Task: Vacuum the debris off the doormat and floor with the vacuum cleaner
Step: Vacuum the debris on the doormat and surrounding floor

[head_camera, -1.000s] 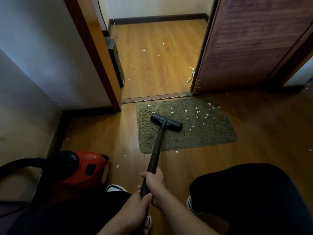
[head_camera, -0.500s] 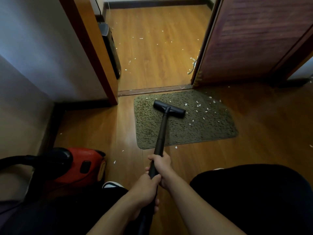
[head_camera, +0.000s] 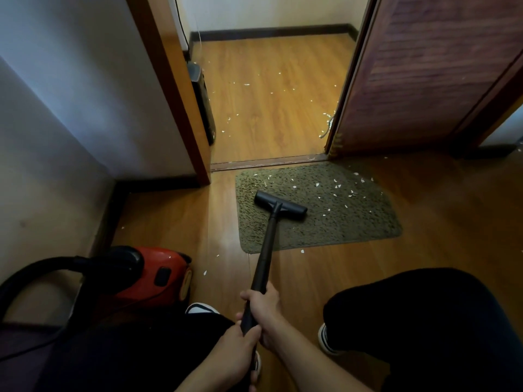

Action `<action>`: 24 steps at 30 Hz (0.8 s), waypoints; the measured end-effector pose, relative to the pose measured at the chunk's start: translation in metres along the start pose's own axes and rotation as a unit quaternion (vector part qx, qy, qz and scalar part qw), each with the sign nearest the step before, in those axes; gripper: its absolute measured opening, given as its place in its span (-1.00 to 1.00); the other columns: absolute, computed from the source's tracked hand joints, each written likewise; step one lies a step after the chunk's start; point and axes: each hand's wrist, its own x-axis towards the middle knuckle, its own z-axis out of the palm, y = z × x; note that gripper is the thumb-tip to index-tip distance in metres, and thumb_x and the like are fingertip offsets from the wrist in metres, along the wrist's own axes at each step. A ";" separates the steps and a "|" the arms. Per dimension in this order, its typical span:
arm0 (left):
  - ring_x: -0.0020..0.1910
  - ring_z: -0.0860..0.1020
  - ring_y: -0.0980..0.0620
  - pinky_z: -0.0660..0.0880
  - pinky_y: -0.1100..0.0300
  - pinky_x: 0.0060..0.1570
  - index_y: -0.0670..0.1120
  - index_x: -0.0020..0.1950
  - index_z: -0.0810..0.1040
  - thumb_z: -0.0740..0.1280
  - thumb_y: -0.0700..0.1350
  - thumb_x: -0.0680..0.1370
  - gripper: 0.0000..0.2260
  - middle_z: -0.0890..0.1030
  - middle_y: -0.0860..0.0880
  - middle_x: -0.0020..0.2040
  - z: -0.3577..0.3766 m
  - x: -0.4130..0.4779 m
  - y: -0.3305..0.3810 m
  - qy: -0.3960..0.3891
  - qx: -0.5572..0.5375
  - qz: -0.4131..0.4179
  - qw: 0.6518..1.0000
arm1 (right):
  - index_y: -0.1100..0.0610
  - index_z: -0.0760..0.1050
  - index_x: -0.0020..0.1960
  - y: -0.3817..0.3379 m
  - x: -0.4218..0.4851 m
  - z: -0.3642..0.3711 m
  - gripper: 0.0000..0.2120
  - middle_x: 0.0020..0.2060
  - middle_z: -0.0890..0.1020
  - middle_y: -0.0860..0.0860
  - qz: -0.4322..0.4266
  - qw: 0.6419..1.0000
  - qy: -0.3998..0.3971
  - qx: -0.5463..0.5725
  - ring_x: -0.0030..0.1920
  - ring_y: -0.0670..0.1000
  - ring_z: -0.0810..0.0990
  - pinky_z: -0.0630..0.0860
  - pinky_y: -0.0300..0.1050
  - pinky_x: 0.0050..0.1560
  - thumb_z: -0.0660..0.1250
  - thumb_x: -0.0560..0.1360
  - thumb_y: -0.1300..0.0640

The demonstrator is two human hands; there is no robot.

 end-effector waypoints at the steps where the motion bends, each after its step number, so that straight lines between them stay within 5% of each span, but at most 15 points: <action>1: -0.35 0.59 0.05 0.50 0.21 -0.36 -0.06 0.34 0.40 0.16 0.01 0.67 -0.72 0.59 -0.10 -0.11 -0.002 -0.002 -0.001 0.002 -0.003 -0.002 1.000 | 0.02 0.46 0.15 0.000 -0.002 0.003 -0.73 -0.04 0.63 0.15 0.005 1.000 -0.002 0.007 -0.18 0.17 0.72 0.70 0.17 -0.06 0.40 0.49 0.21; 5: -0.52 0.52 0.07 0.45 0.22 -0.50 -0.08 0.36 0.34 0.13 0.01 0.68 -0.70 0.55 -0.12 -0.20 -0.006 0.000 0.003 -0.006 -0.026 -0.015 1.000 | 0.05 0.46 0.17 -0.003 0.007 0.009 -0.74 -0.02 0.63 0.19 0.002 1.000 -0.003 0.003 -0.25 0.17 0.70 0.71 0.18 -0.12 0.39 0.52 0.24; 9: -0.52 0.52 0.01 0.50 0.19 -0.42 -0.04 0.25 0.32 0.12 0.01 0.68 -0.80 0.56 -0.11 -0.32 -0.012 0.017 0.021 -0.003 -0.050 -0.015 0.999 | 0.07 0.42 0.17 -0.026 0.026 0.010 -0.76 -0.01 0.61 0.22 0.007 1.000 -0.019 0.019 -0.48 0.03 0.61 0.57 -0.11 -0.46 0.34 0.57 0.29; 12: -0.54 0.49 -0.03 0.48 0.19 -0.46 -0.05 0.26 0.33 0.11 0.02 0.68 -0.78 0.51 -0.12 -0.40 -0.015 0.034 0.036 -0.003 -0.068 -0.014 0.998 | 0.09 0.42 0.19 -0.044 0.048 0.013 -0.75 -0.06 0.60 0.19 0.002 1.000 -0.017 0.009 -0.52 0.02 0.59 0.53 -0.16 -0.50 0.35 0.57 0.29; 24: -0.55 0.48 0.05 0.47 0.19 -0.52 -0.15 0.13 0.38 0.18 0.03 0.66 -0.76 0.46 -0.17 -0.11 -0.032 0.082 0.090 -0.013 -0.138 -0.023 0.990 | 0.23 0.44 0.13 -0.092 0.120 0.023 -0.86 -0.35 0.50 0.16 -0.003 0.998 -0.005 0.061 -0.55 0.05 0.54 0.49 -0.16 -0.53 0.30 0.58 0.29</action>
